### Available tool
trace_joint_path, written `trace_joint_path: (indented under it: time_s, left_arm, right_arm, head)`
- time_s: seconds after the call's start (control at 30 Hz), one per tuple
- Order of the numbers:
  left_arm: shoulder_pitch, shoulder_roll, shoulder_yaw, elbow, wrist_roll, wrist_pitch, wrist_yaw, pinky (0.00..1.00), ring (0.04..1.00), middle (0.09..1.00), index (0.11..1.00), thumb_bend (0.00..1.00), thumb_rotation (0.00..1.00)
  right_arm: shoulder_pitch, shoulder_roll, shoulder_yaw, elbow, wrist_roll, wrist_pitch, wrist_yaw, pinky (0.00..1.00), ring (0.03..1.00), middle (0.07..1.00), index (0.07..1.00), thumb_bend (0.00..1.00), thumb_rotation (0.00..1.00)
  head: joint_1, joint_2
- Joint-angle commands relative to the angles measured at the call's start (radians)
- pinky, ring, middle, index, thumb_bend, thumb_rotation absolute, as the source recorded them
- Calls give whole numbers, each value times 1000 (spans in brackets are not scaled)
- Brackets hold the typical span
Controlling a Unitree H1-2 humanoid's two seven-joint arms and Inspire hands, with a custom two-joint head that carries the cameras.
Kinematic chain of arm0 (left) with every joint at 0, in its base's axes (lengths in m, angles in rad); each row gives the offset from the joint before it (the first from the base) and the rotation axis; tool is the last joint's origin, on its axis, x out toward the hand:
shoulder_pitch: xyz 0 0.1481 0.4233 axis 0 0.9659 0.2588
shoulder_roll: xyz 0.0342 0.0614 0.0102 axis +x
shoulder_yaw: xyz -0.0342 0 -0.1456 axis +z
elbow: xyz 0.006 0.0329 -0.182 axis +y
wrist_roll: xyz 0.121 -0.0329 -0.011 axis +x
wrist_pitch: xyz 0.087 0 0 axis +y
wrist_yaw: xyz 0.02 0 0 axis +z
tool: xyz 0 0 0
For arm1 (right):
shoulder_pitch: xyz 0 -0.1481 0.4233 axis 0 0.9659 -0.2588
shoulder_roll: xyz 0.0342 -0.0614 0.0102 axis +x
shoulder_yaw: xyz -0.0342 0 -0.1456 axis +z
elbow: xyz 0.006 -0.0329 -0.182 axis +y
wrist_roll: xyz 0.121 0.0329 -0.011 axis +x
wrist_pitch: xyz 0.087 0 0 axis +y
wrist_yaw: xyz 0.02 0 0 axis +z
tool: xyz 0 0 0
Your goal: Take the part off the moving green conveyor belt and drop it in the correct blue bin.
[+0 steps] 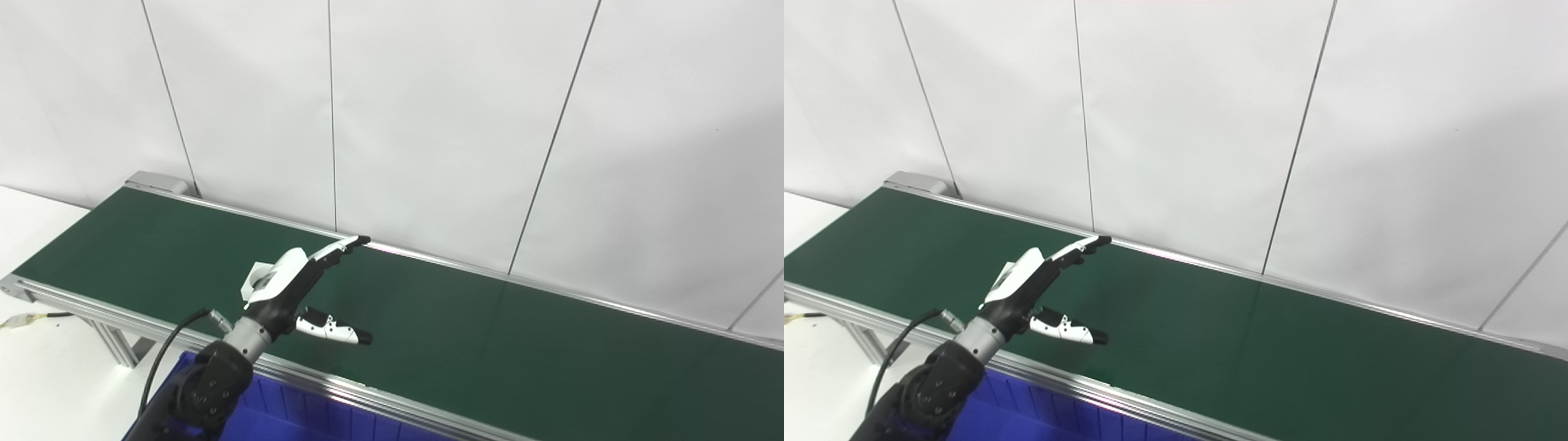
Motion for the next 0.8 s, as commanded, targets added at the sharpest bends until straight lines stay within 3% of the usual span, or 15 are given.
trace_joint_path:
  time_s: [0.0,0.57,0.77]
  left_arm:
    - [-49,29,-3,0,17,10,8,797,892,928,916,804,304]
    - [-179,98,-64,155,86,57,-8,763,881,929,919,829,277]
    - [-210,114,-69,220,77,29,4,779,885,923,909,868,180]
  right_arm:
    - [-17,4,-2,-7,4,-59,-13,691,823,869,906,891,275]
    - [-25,5,-2,13,13,-78,-13,680,816,859,897,901,271]
    - [-26,5,-3,18,14,-83,-13,676,807,855,891,899,272]
  head:
    - [3,-1]
    - [-14,0]
    - [-30,-2]
